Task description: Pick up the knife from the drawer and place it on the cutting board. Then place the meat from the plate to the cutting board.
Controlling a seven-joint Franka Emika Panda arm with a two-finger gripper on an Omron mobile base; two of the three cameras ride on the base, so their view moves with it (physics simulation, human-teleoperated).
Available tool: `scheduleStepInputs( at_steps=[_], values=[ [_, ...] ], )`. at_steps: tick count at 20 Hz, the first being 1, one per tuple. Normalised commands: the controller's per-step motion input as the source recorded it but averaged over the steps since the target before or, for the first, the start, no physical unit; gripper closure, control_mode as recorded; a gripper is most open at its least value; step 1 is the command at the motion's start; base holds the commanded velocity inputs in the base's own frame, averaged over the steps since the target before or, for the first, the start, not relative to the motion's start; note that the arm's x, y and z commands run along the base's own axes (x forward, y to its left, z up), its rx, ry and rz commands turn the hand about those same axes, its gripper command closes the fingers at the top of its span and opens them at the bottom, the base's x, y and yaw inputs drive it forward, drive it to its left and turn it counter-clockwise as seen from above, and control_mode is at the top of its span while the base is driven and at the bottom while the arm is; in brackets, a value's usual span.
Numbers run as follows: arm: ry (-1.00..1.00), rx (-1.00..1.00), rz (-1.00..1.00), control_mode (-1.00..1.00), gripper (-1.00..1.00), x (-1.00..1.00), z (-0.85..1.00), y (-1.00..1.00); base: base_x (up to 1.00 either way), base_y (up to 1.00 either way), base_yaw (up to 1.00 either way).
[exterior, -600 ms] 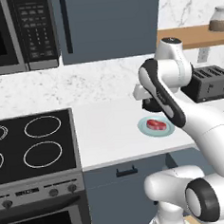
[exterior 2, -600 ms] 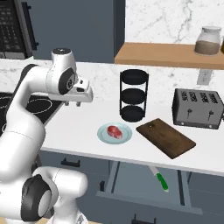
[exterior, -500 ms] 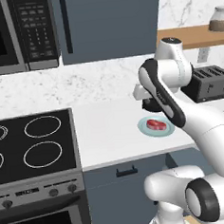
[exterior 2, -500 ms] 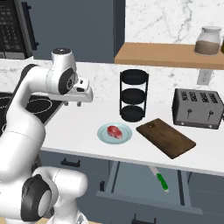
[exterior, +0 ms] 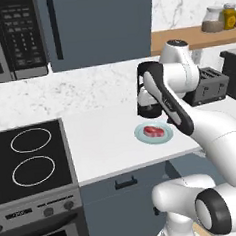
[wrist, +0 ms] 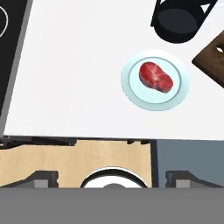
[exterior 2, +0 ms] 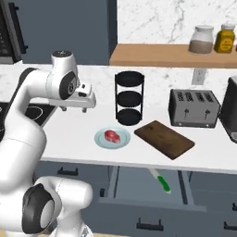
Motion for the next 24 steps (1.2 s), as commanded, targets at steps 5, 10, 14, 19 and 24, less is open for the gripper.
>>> scheduleStepInputs(
  at_steps=[5,10,14,19,24],
  values=[
    [0.0,0.0,0.0,1.0,-1.0,0.0,0.0,0.0,-0.13,0.3,-0.41],
    [0.0,0.0,0.0,1.0,-1.0,0.0,0.0,0.0,0.0,0.52,-0.35],
    [0.0,0.0,0.0,1.0,-1.0,0.0,0.0,0.0,-0.07,0.23,-0.46],
    [0.0,0.0,0.0,1.0,-1.0,0.0,0.0,0.0,-0.04,0.09,-0.58],
    [0.0,0.0,0.0,1.0,-1.0,0.0,0.0,0.0,-0.04,0.56,-0.61]
  ],
)
